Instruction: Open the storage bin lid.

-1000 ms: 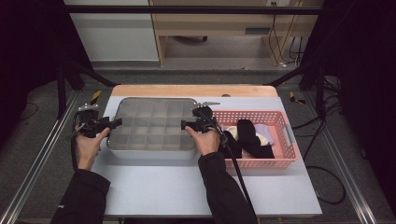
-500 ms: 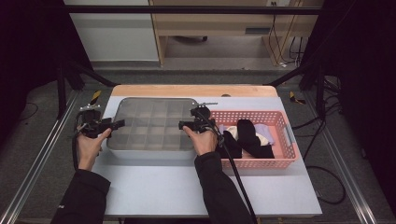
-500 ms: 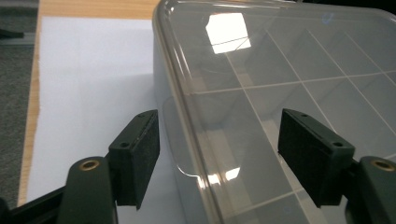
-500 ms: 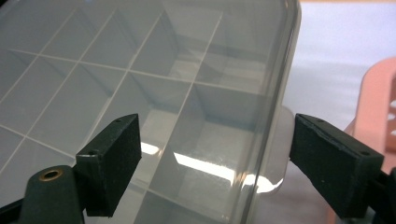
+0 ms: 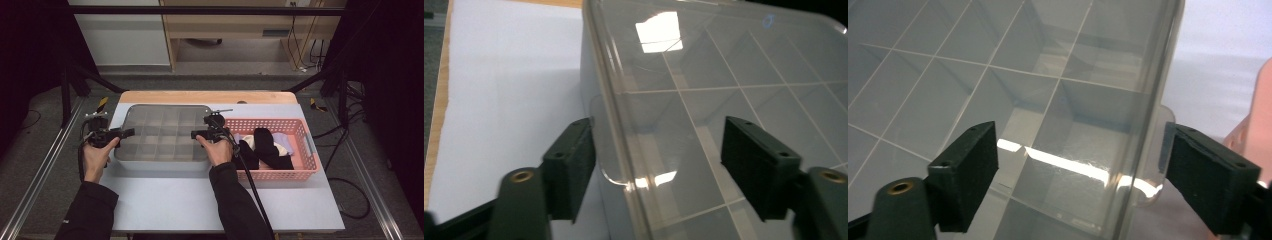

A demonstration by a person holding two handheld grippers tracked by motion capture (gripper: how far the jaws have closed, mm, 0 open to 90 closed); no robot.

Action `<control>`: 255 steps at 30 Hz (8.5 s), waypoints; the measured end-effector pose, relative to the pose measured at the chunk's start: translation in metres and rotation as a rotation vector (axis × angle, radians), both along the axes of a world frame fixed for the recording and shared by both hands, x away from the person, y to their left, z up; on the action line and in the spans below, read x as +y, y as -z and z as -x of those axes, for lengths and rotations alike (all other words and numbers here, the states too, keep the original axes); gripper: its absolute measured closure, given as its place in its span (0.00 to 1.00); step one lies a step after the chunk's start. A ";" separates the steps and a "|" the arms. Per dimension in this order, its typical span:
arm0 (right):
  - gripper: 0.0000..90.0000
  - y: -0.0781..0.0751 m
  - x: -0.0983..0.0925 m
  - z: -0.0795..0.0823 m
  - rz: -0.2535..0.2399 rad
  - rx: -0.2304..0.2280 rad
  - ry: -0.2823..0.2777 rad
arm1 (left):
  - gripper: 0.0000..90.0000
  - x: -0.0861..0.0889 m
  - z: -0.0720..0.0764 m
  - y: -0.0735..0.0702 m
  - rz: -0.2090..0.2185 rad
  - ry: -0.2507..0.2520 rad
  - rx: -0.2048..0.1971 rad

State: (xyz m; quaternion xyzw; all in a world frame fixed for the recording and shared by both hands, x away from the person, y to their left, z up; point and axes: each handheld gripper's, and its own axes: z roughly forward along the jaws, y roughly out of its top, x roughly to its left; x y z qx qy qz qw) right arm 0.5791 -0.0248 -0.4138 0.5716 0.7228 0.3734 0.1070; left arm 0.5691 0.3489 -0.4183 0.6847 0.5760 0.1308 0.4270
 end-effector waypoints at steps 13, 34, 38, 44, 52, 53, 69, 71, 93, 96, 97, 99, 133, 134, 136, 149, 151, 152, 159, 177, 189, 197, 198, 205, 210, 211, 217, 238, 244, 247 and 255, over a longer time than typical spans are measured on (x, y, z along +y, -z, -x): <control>0.39 -0.018 -0.013 0.008 -0.065 -0.055 0.012 | 0.57 0.016 0.016 -0.015 0.109 -0.030 -0.094; 0.70 -0.063 -0.043 0.055 -0.210 -0.212 -0.019 | 0.72 0.023 0.068 -0.056 0.115 0.025 -0.283; 0.76 -0.071 -0.051 0.066 -0.229 -0.236 -0.051 | 0.73 0.022 0.079 -0.064 0.123 0.040 -0.307; 0.81 -0.080 -0.066 0.085 -0.258 -0.272 -0.087 | 0.73 0.017 0.096 -0.074 0.113 0.065 -0.347; 0.83 -0.085 -0.077 0.107 -0.277 -0.303 -0.141 | 0.72 0.011 0.111 -0.079 0.106 0.079 -0.361; 0.83 -0.085 -0.079 0.110 -0.286 -0.305 -0.144 | 0.72 0.010 0.113 -0.080 0.102 0.080 -0.362; 0.85 -0.077 -0.100 0.148 -0.321 -0.335 -0.220 | 0.72 -0.002 0.155 -0.070 0.085 0.096 -0.362; 0.85 -0.076 -0.101 0.154 -0.322 -0.331 -0.231 | 0.72 -0.001 0.161 -0.067 0.091 0.097 -0.361; 0.85 -0.037 -0.098 0.204 -0.278 -0.234 -0.317 | 0.74 0.008 0.221 -0.018 0.091 0.110 -0.256; 0.85 -0.028 -0.097 0.205 -0.276 -0.201 -0.313 | 0.74 0.008 0.227 -0.011 0.082 0.109 -0.237; 0.85 -0.025 -0.096 0.204 -0.276 -0.192 -0.314 | 0.74 0.009 0.228 -0.009 0.078 0.106 -0.229; 0.85 -0.019 -0.094 0.204 -0.277 -0.169 -0.321 | 0.74 0.011 0.230 -0.004 0.073 0.099 -0.215; 0.78 0.040 -0.077 0.207 -0.157 0.007 -0.311 | 0.68 0.005 0.238 0.041 -0.034 0.105 0.000; 0.77 0.042 -0.076 0.207 -0.153 0.012 -0.314 | 0.67 0.004 0.237 0.042 -0.040 0.106 0.005; 0.76 0.044 -0.076 0.207 -0.150 0.019 -0.314 | 0.67 0.003 0.237 0.043 -0.047 0.108 0.014; 0.68 0.056 -0.069 0.209 -0.104 0.040 -0.314 | 0.59 -0.003 0.234 0.048 -0.086 0.116 0.063; 0.67 0.056 -0.069 0.209 -0.104 0.044 -0.312 | 0.59 -0.003 0.233 0.048 -0.088 0.115 0.068; 0.66 0.057 -0.068 0.208 -0.102 0.042 -0.312 | 0.58 -0.003 0.232 0.049 -0.092 0.117 0.070; 0.63 0.059 -0.065 0.207 -0.089 0.061 -0.298 | 0.54 -0.006 0.230 0.050 -0.106 0.121 0.085; 0.56 0.062 -0.061 0.207 -0.060 0.065 -0.318 | 0.47 -0.010 0.228 0.052 -0.128 0.129 0.104; 0.52 0.062 -0.059 0.210 -0.032 0.031 -0.335 | 0.45 -0.011 0.227 0.052 -0.139 0.139 0.100; 0.48 0.062 -0.063 0.209 -0.058 0.052 -0.332 | 0.45 -0.011 0.226 0.051 -0.136 0.130 0.067; 0.51 0.062 -0.064 0.209 -0.062 0.055 -0.331 | 0.45 -0.011 0.226 0.051 -0.139 0.125 0.065; 0.50 0.056 -0.069 0.209 -0.001 -0.066 -0.311 | 0.45 -0.008 0.220 0.049 -0.158 0.112 0.012; 0.50 0.054 -0.071 0.206 -0.015 -0.108 -0.315 | 0.43 -0.006 0.209 0.045 -0.141 0.107 -0.019; 0.50 0.053 -0.071 0.205 -0.017 -0.117 -0.319 | 0.43 -0.005 0.207 0.044 -0.136 0.107 -0.028; 0.49 0.041 -0.073 0.201 -0.025 -0.200 -0.330 | 0.49 -0.007 0.198 0.035 -0.153 0.103 -0.078; 0.52 -0.008 -0.103 0.166 -0.059 -0.338 -0.232 | 0.45 -0.035 0.175 0.008 -0.135 0.065 -0.168; 0.53 -0.024 -0.111 0.153 -0.051 -0.374 -0.213 | 0.41 -0.045 0.173 0.010 -0.145 0.057 -0.166; 0.53 -0.032 -0.115 0.146 -0.045 -0.386 -0.194 | 0.41 -0.047 0.174 0.013 -0.135 0.061 -0.166; 0.53 -0.039 -0.123 0.127 0.005 -0.405 -0.166 | 0.40 -0.044 0.177 0.021 -0.152 0.068 -0.162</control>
